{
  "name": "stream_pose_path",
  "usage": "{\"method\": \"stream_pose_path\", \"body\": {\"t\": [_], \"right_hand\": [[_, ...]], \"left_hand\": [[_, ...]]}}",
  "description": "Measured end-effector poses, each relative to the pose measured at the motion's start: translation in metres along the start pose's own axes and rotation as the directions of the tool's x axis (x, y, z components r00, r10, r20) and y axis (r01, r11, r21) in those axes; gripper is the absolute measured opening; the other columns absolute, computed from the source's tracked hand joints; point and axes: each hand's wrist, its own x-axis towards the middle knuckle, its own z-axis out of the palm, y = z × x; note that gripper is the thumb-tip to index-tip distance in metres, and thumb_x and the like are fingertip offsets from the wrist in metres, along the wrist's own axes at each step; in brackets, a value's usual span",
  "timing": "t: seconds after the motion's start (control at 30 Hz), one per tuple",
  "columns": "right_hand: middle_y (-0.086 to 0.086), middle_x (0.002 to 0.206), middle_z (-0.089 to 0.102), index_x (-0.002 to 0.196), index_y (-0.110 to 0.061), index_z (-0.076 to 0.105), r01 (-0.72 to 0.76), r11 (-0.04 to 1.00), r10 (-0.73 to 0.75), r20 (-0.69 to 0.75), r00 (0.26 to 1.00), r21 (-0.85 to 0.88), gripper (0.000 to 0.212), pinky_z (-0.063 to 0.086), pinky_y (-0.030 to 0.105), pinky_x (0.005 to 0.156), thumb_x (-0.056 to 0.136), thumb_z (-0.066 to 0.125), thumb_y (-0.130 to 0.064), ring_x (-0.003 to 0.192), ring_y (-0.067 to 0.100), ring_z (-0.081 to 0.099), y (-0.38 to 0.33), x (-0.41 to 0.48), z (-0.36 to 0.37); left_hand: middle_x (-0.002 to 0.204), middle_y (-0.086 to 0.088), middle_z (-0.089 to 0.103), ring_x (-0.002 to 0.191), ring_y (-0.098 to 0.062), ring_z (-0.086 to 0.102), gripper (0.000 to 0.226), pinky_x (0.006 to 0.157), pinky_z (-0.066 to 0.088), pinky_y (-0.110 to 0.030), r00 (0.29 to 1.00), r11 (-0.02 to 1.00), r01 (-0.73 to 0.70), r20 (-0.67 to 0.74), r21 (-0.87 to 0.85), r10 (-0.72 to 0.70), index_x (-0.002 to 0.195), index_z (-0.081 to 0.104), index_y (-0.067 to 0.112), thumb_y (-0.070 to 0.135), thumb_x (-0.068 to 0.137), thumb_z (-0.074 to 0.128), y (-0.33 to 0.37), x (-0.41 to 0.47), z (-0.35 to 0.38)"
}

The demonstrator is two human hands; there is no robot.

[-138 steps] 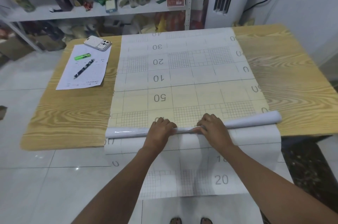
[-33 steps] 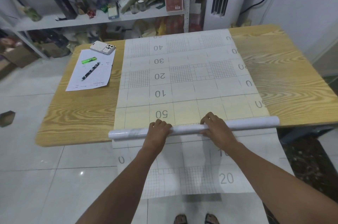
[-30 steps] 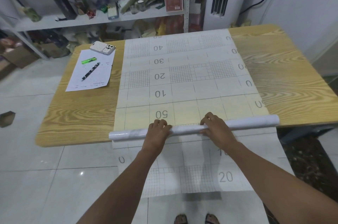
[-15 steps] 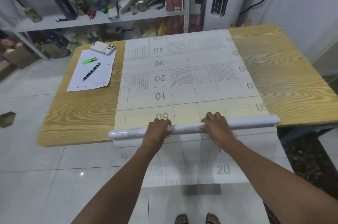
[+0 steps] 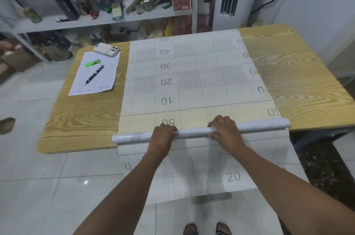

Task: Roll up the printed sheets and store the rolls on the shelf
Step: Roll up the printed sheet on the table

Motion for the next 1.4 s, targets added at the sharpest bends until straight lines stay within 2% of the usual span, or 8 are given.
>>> {"method": "stream_pose_path", "body": {"t": [0.23, 0.33, 0.47, 0.6, 0.73, 0.93, 1.03, 1.4], "right_hand": [[0.003, 0.11, 0.057, 0.112, -0.016, 0.062, 0.005, 0.997, -0.003, 0.026, 1.0, -0.078, 0.024, 0.029, 0.032, 0.087, 0.09, 0.057, -0.025, 0.1, 0.025, 0.047, -0.001, 0.008, -0.002], [0.002, 0.109, 0.058, 0.112, -0.017, 0.061, -0.006, 0.997, 0.01, 0.05, 0.999, -0.082, 0.023, 0.031, 0.033, 0.087, 0.093, 0.052, -0.027, 0.101, 0.026, 0.047, 0.0, 0.01, 0.0], [0.001, 0.11, 0.06, 0.117, -0.021, 0.056, -0.039, 0.999, 0.039, 0.03, 0.999, -0.017, 0.023, 0.03, 0.03, 0.084, 0.095, 0.05, -0.023, 0.101, 0.024, 0.048, -0.003, 0.009, 0.0], [0.004, 0.103, 0.062, 0.11, -0.017, 0.054, -0.074, 0.997, 0.074, -0.011, 0.997, 0.007, 0.017, 0.025, 0.025, 0.074, 0.095, 0.049, -0.023, 0.094, 0.023, 0.049, -0.006, 0.007, 0.0], [0.008, 0.104, 0.061, 0.104, -0.011, 0.06, -0.048, 0.999, 0.048, -0.036, 0.998, 0.005, 0.015, 0.034, 0.031, 0.079, 0.093, 0.054, -0.02, 0.092, 0.028, 0.052, -0.003, 0.008, 0.005], [0.004, 0.115, 0.056, 0.107, -0.015, 0.064, -0.046, 0.999, 0.046, -0.004, 0.999, -0.016, 0.03, 0.035, 0.034, 0.086, 0.084, 0.064, -0.034, 0.101, 0.028, 0.045, 0.0, 0.01, 0.002], [0.002, 0.115, 0.054, 0.111, -0.018, 0.063, -0.039, 0.999, 0.04, 0.042, 0.998, -0.01, 0.041, 0.032, 0.033, 0.085, 0.077, 0.071, -0.039, 0.101, 0.026, 0.043, 0.003, 0.009, 0.0], [0.0, 0.101, 0.059, 0.102, -0.016, 0.059, -0.087, 0.984, 0.079, 0.059, 0.995, 0.154, 0.027, 0.026, 0.028, 0.072, 0.08, 0.069, -0.029, 0.095, 0.02, 0.047, 0.007, 0.015, -0.004]], "left_hand": [[0.099, -0.011, 0.056, 0.088, -0.03, 0.05, 0.034, 0.072, 0.042, -0.036, 0.999, 0.993, 0.035, 0.01, 0.113, -0.036, 0.103, 0.064, 0.013, 0.011, 0.071, 0.077, 0.001, -0.001, 0.0], [0.11, -0.011, 0.053, 0.099, -0.03, 0.046, 0.047, 0.082, 0.038, -0.038, 0.996, 0.994, 0.028, 0.078, 0.106, -0.036, 0.122, 0.053, 0.012, 0.026, 0.08, 0.069, 0.002, 0.0, -0.002], [0.116, -0.009, 0.054, 0.105, -0.027, 0.044, 0.057, 0.088, 0.034, -0.033, 0.99, 0.99, 0.06, 0.121, 0.127, -0.076, 0.135, 0.036, 0.013, 0.018, 0.084, 0.062, 0.002, 0.004, -0.002], [0.103, -0.011, 0.061, 0.095, -0.029, 0.049, 0.041, 0.083, 0.037, -0.034, 0.993, 0.994, 0.083, 0.083, 0.067, -0.088, 0.119, 0.05, 0.008, 0.014, 0.081, 0.066, 0.003, 0.004, -0.002], [0.086, -0.012, 0.064, 0.08, -0.031, 0.053, 0.031, 0.074, 0.043, -0.039, 0.998, 0.995, 0.055, 0.01, 0.088, -0.056, 0.103, 0.059, 0.005, 0.008, 0.074, 0.072, 0.0, 0.0, 0.002], [0.095, -0.013, 0.058, 0.077, -0.028, 0.052, 0.04, 0.064, 0.042, -0.033, 0.998, 0.995, 0.056, -0.045, 0.081, -0.053, 0.095, 0.061, 0.007, -0.004, 0.06, 0.077, 0.0, -0.005, 0.004], [0.084, -0.006, 0.055, 0.071, -0.023, 0.049, 0.049, 0.059, 0.036, -0.027, 0.998, 0.989, 0.051, -0.041, 0.138, -0.046, 0.089, 0.063, 0.012, -0.004, 0.047, 0.083, -0.001, -0.005, 0.003], [0.098, -0.004, 0.06, 0.088, -0.026, 0.051, 0.057, 0.074, 0.041, -0.032, 0.998, 0.992, 0.057, 0.004, 0.111, -0.058, 0.113, 0.053, 0.012, -0.011, 0.064, 0.069, -0.008, 0.0, 0.002]]}}
